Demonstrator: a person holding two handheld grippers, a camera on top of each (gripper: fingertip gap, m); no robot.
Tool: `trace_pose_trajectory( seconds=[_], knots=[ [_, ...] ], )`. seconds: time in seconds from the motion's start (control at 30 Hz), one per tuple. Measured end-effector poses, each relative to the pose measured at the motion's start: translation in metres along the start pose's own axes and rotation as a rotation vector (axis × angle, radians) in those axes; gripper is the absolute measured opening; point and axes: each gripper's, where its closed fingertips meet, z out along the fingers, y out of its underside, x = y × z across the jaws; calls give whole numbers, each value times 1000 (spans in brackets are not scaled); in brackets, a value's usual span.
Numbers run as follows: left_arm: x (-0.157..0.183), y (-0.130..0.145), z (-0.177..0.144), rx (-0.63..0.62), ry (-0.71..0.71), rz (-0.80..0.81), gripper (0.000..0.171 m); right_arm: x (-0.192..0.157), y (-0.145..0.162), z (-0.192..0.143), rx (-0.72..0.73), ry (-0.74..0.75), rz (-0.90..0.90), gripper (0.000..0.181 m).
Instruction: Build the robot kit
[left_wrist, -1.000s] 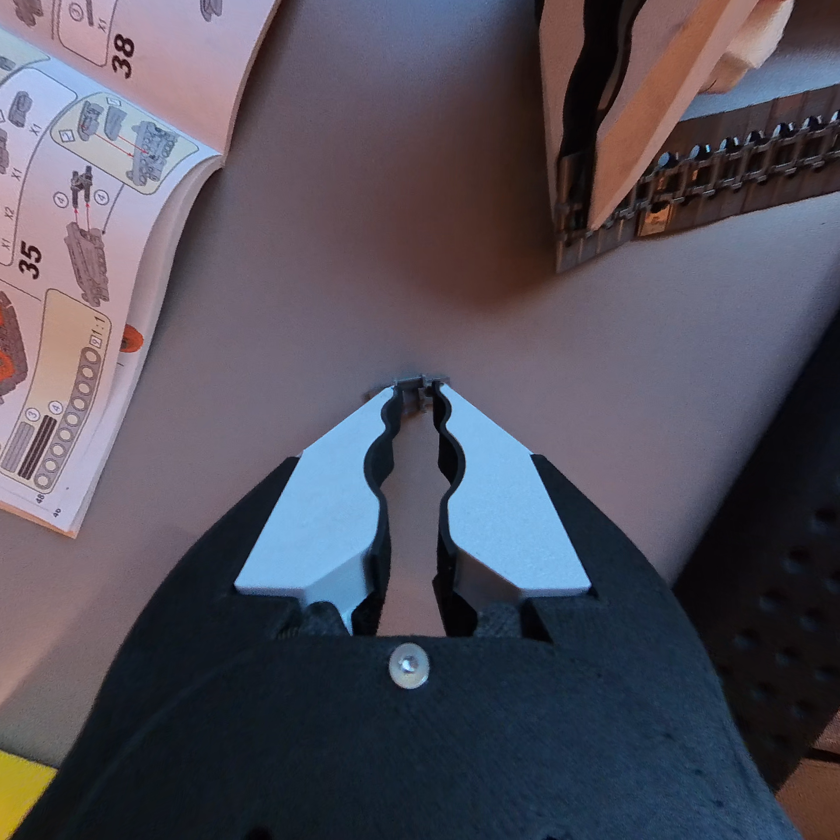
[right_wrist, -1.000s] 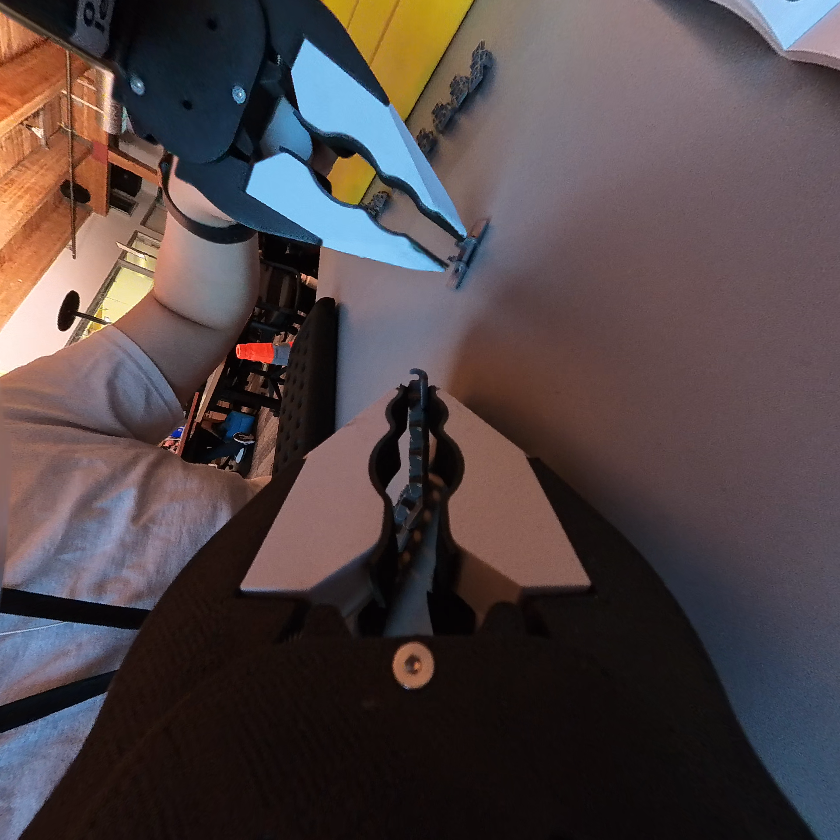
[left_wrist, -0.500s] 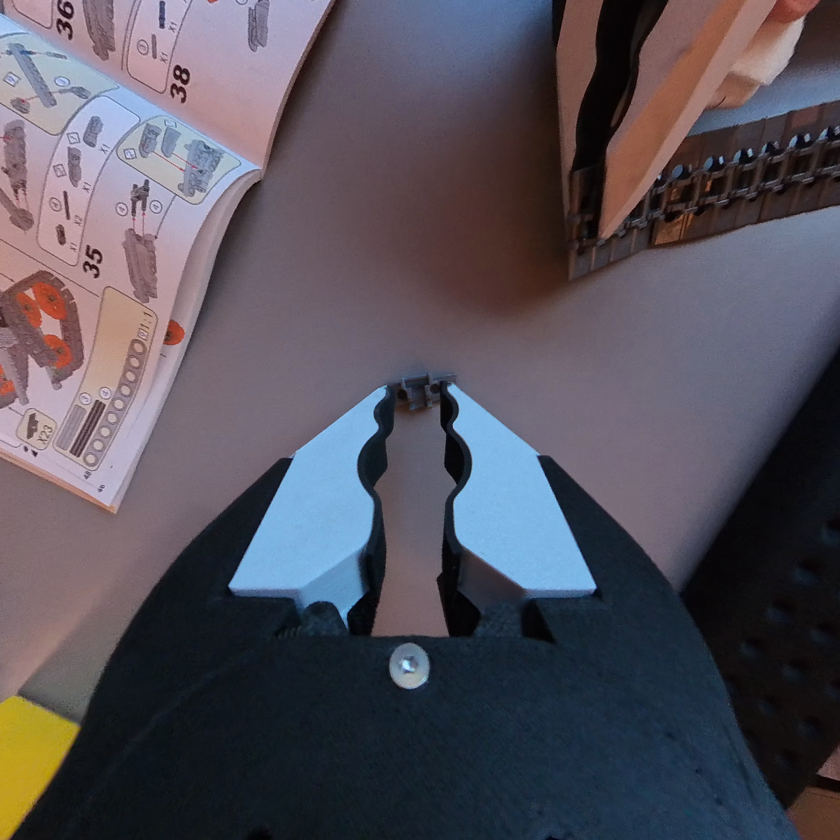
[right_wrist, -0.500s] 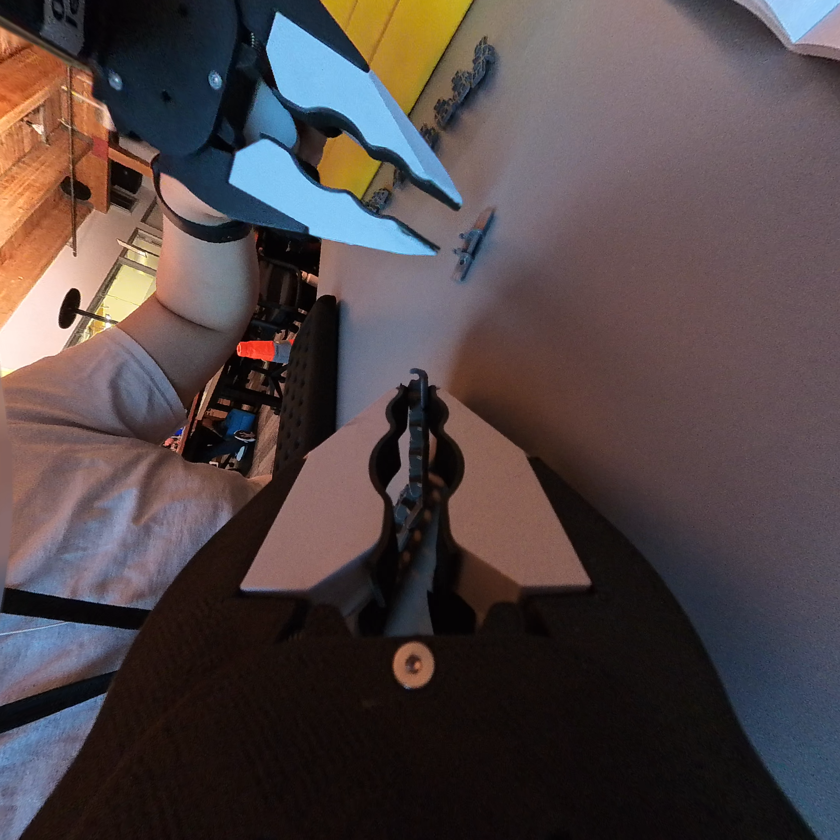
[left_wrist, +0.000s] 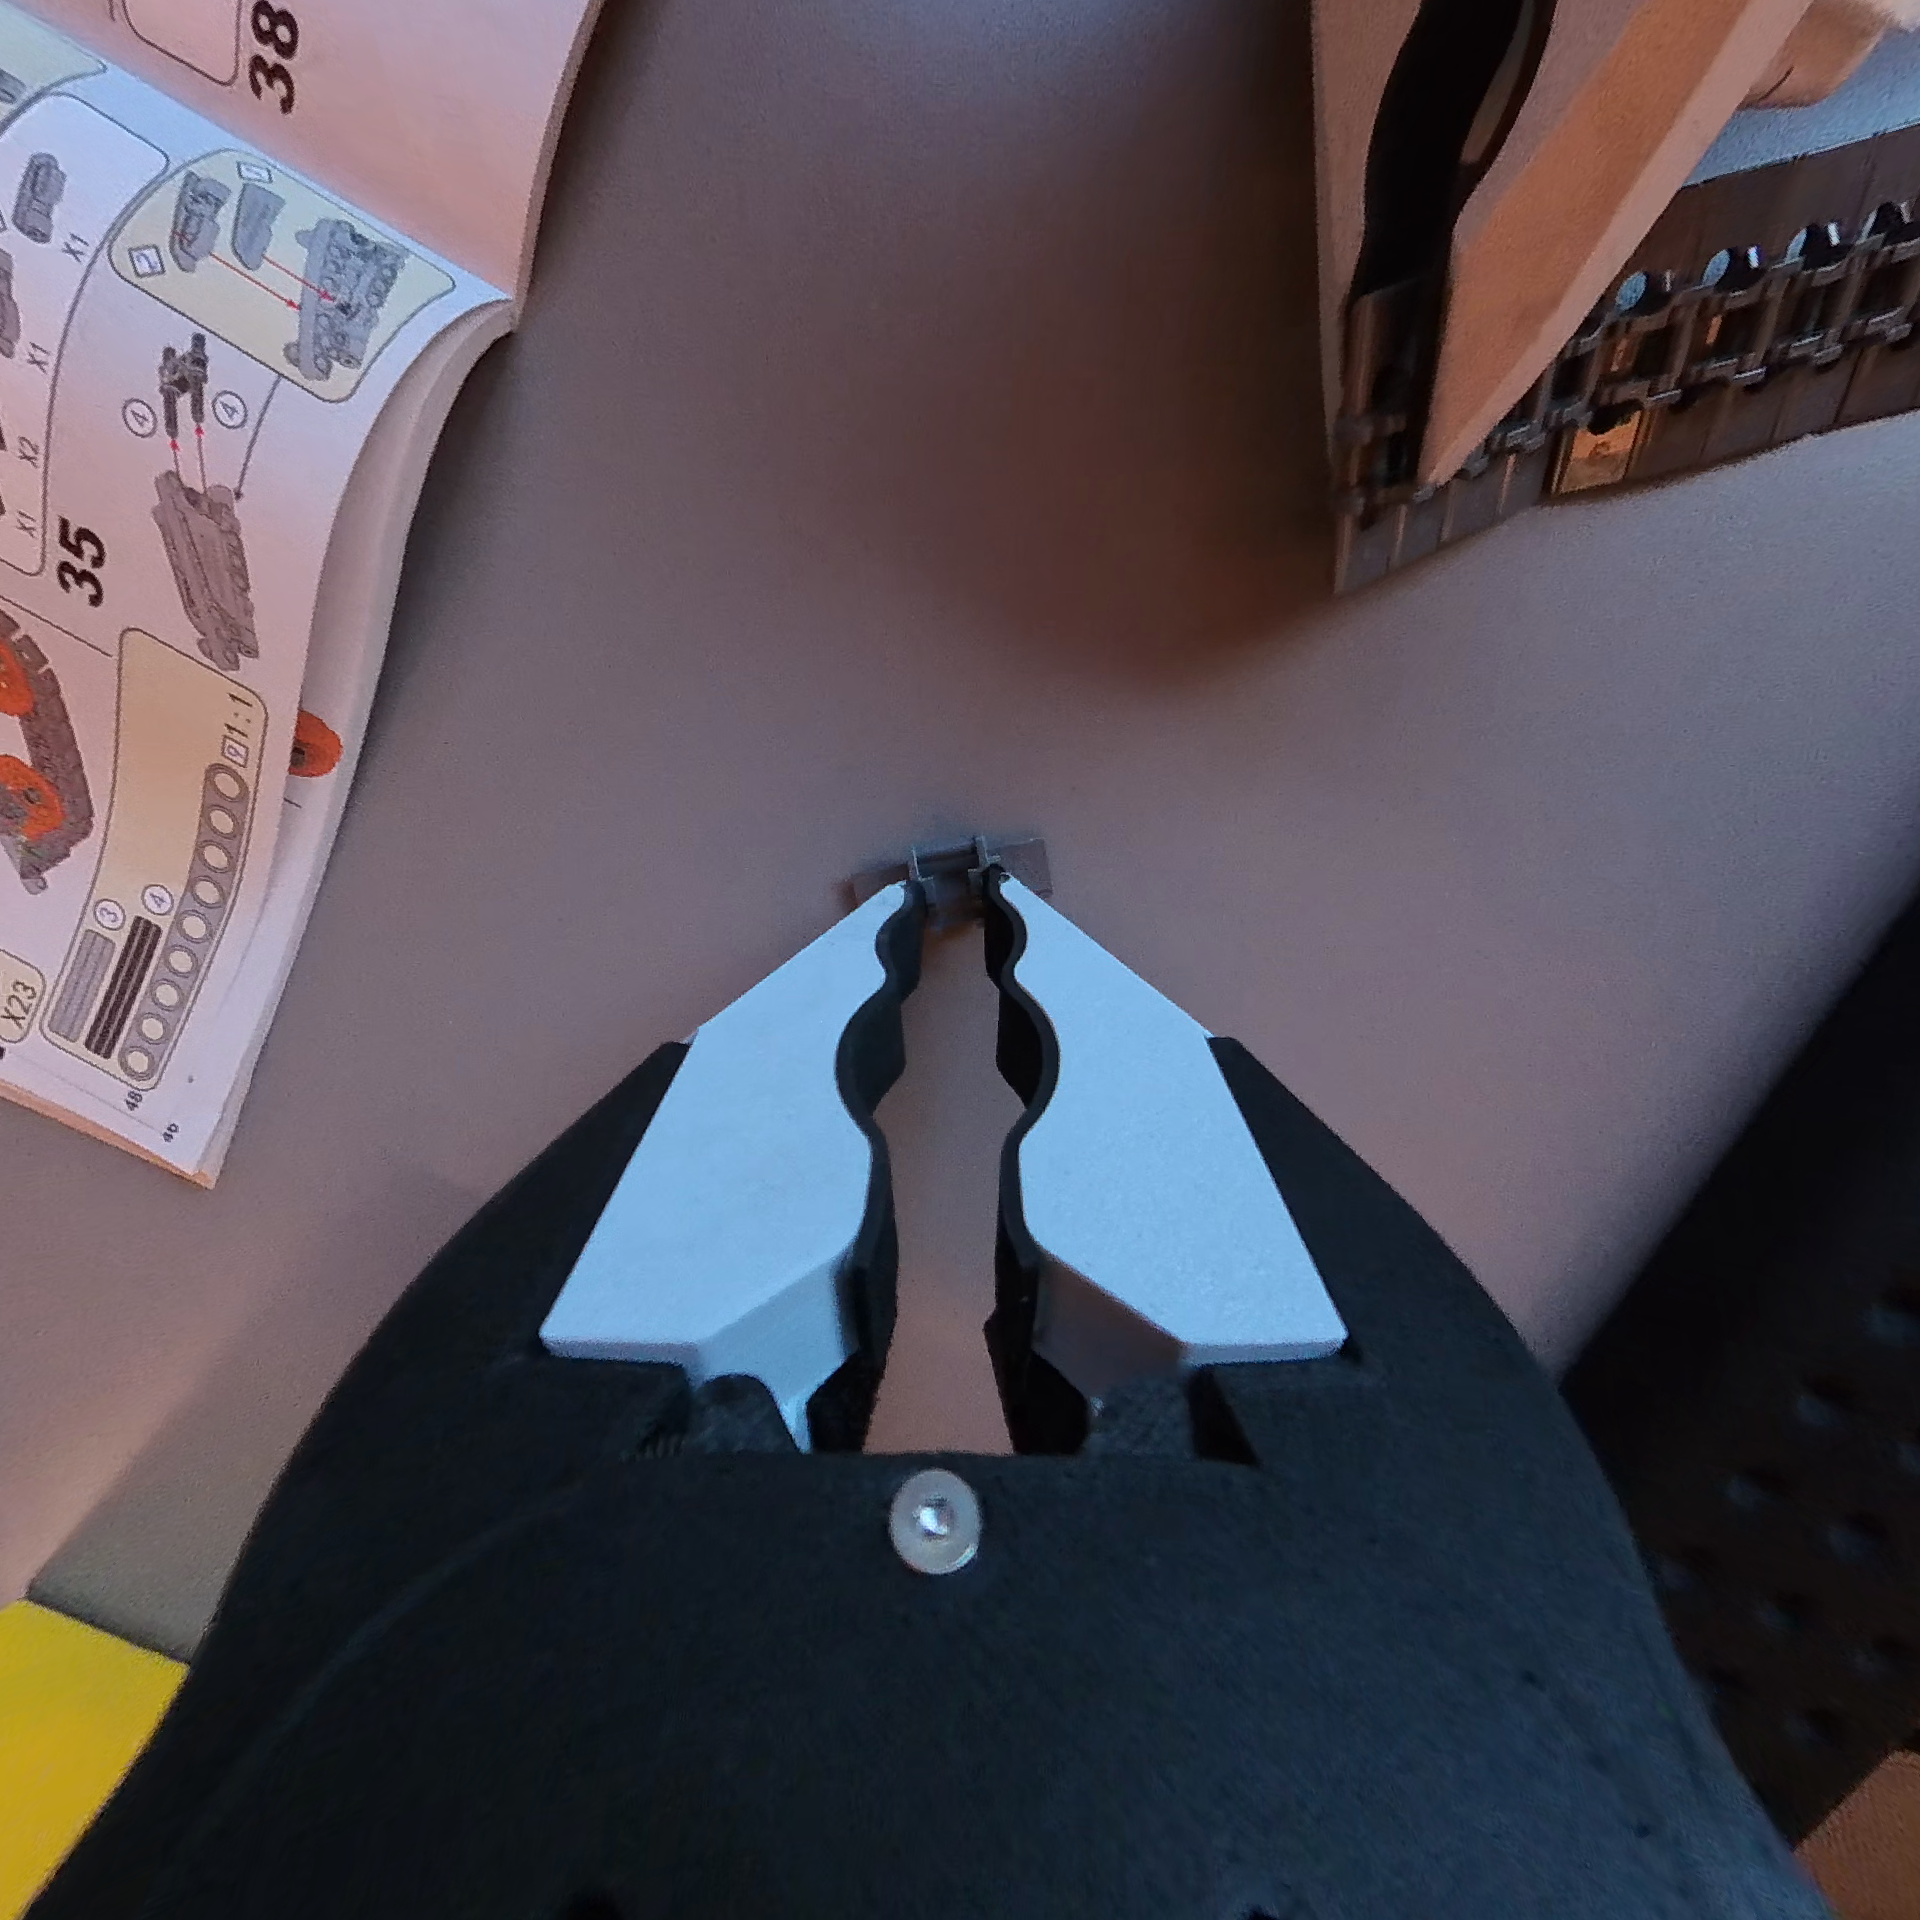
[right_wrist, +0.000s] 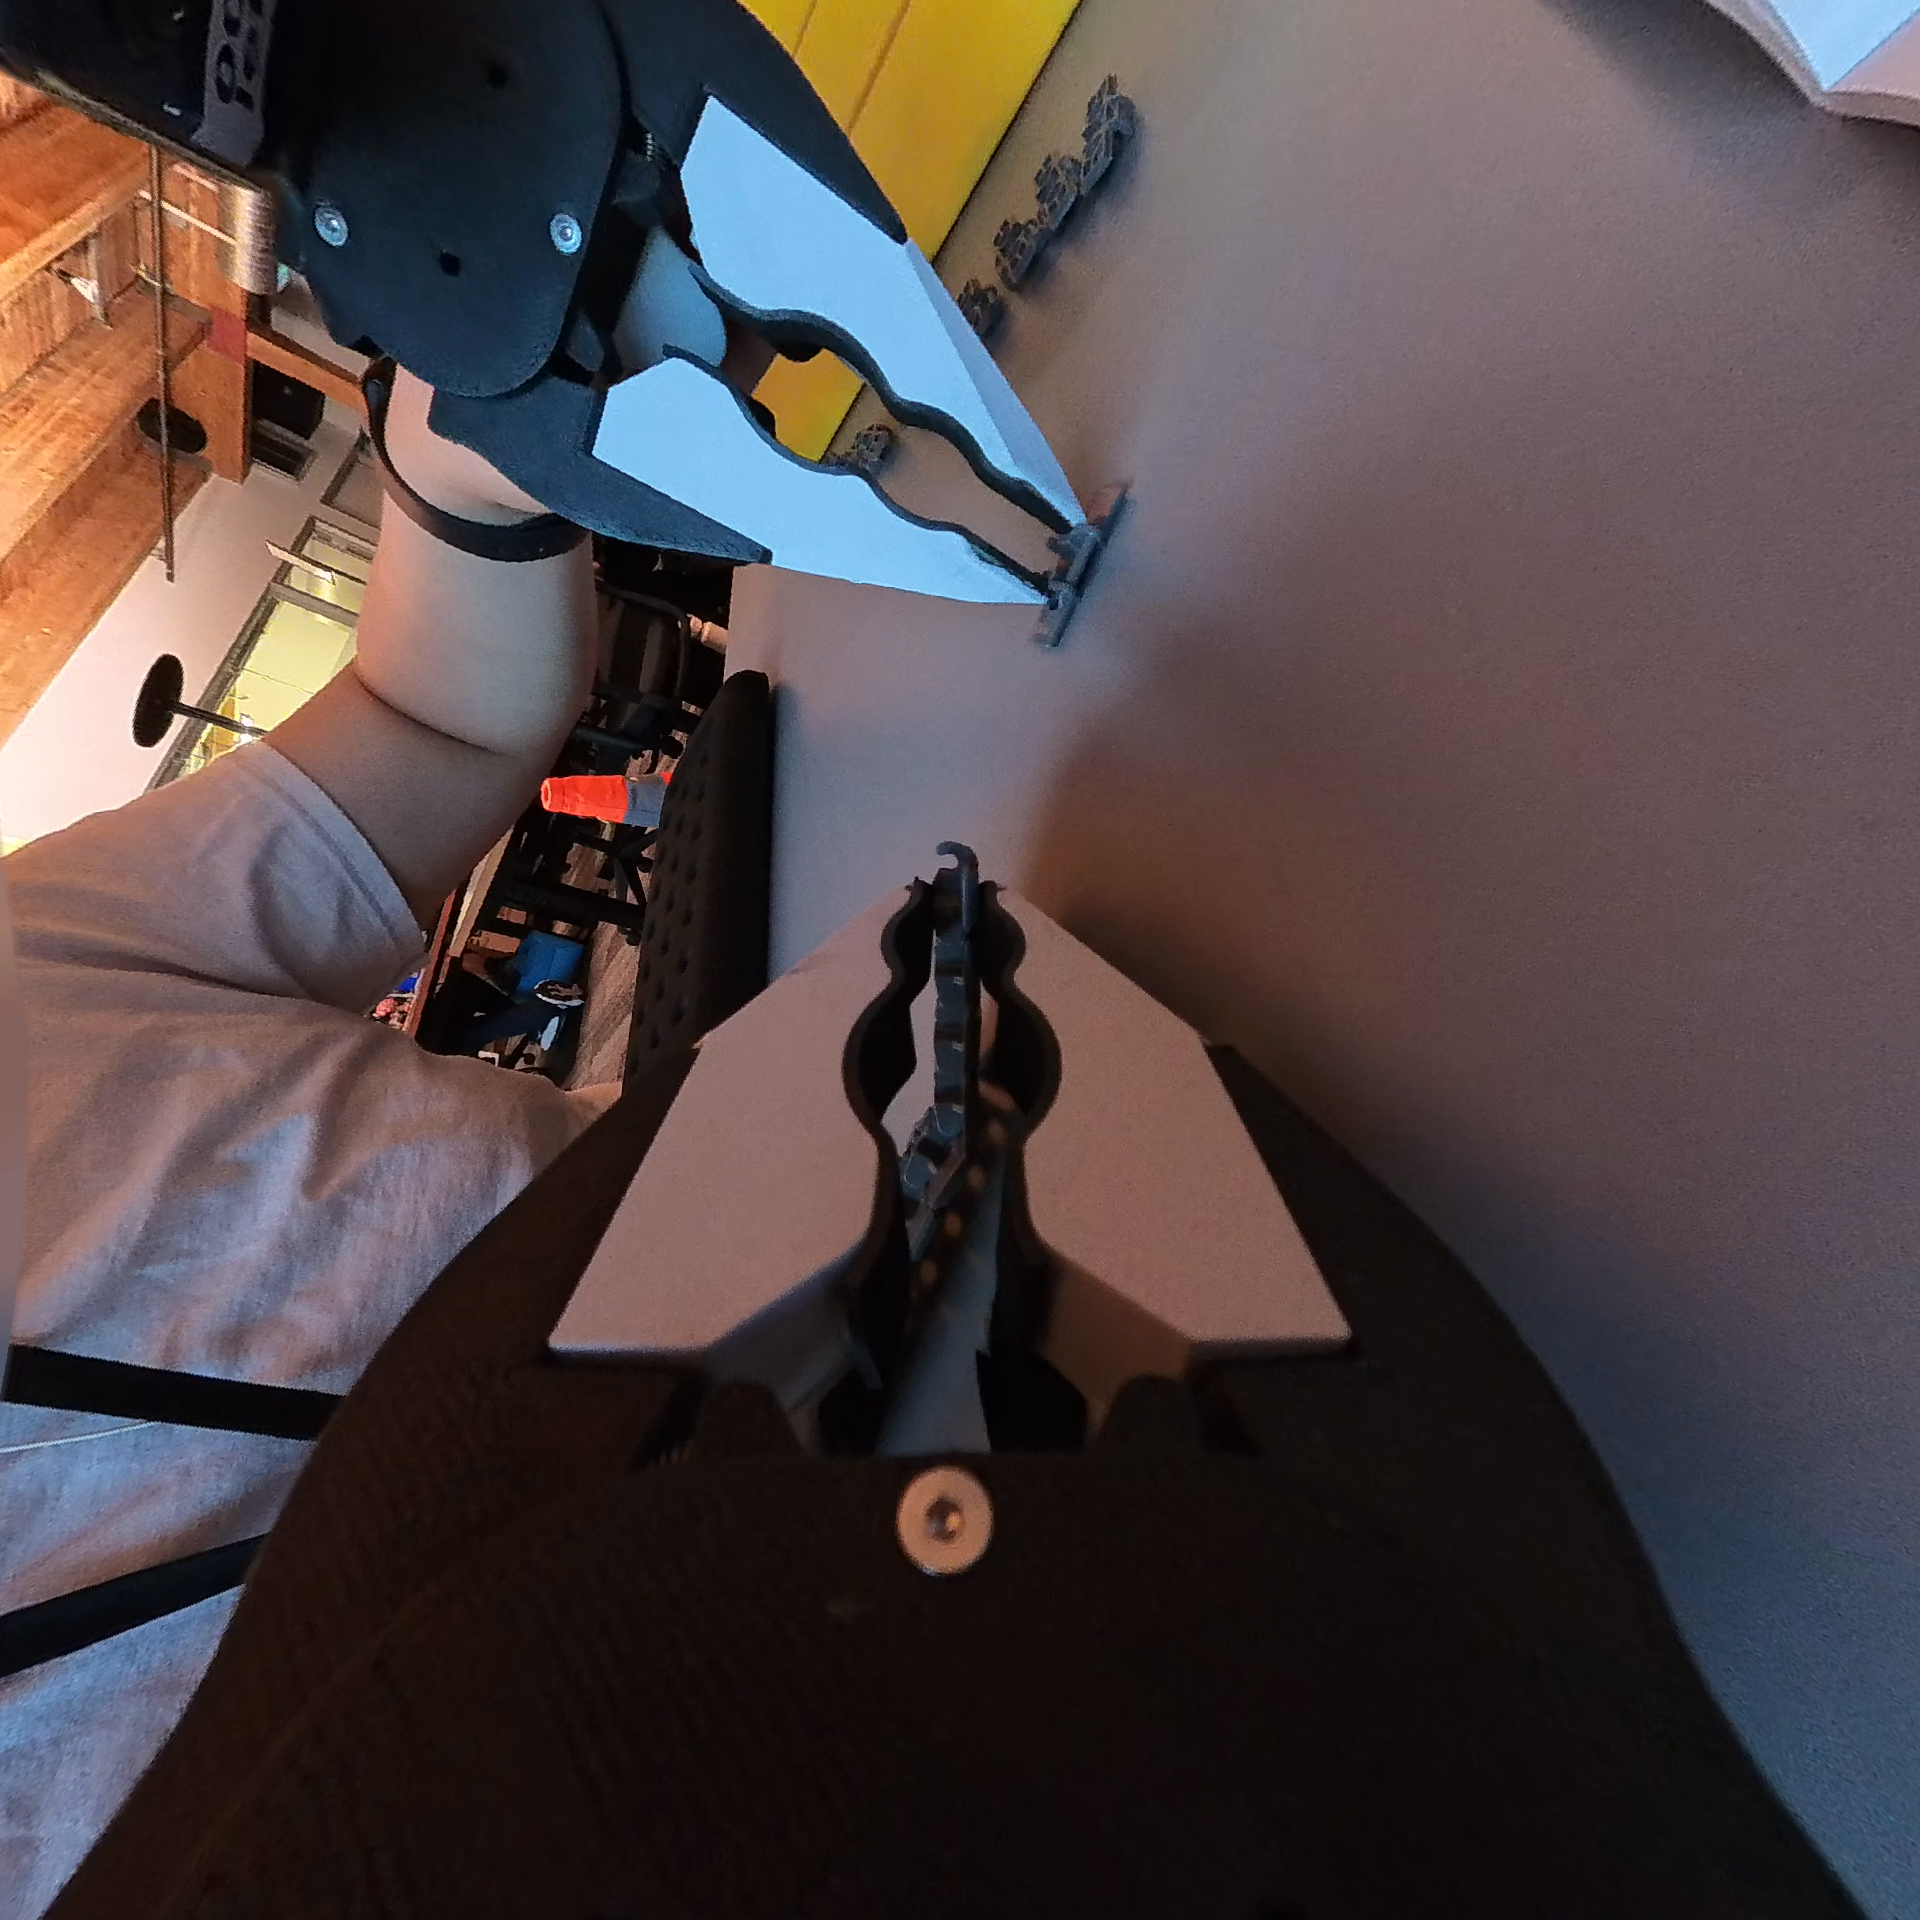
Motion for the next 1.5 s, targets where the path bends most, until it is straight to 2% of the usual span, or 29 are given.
trace_pose_trajectory(
  seconds=[0.1,0.2,0.43,0.53,0.67,0.93,1.37,1.5],
  knots=[
    [1,-1,0,2,-9,39,9,-1,1,0,-2,-6,0,6],
    [8,-14,-7,35,-43,158,9,-6,3,1,-6,-40,15,6],
    [46,-68,-50,118,-222,721,9,-19,3,-1,7,-132,11,6],
    [66,-70,-50,90,-182,880,9,-24,4,0,2,-196,69,5],
    [79,-63,-44,17,-83,945,9,-30,9,0,-44,-289,175,5],
    [86,-56,-33,-140,-21,1080,9,-36,17,4,-112,-323,178,6],
    [90,-57,-31,-199,56,1157,9,-41,19,2,-132,-361,187,9],
    [90,-56,-30,-237,71,1166,9,-41,18,2,-125,-367,189,17]
  ],
)
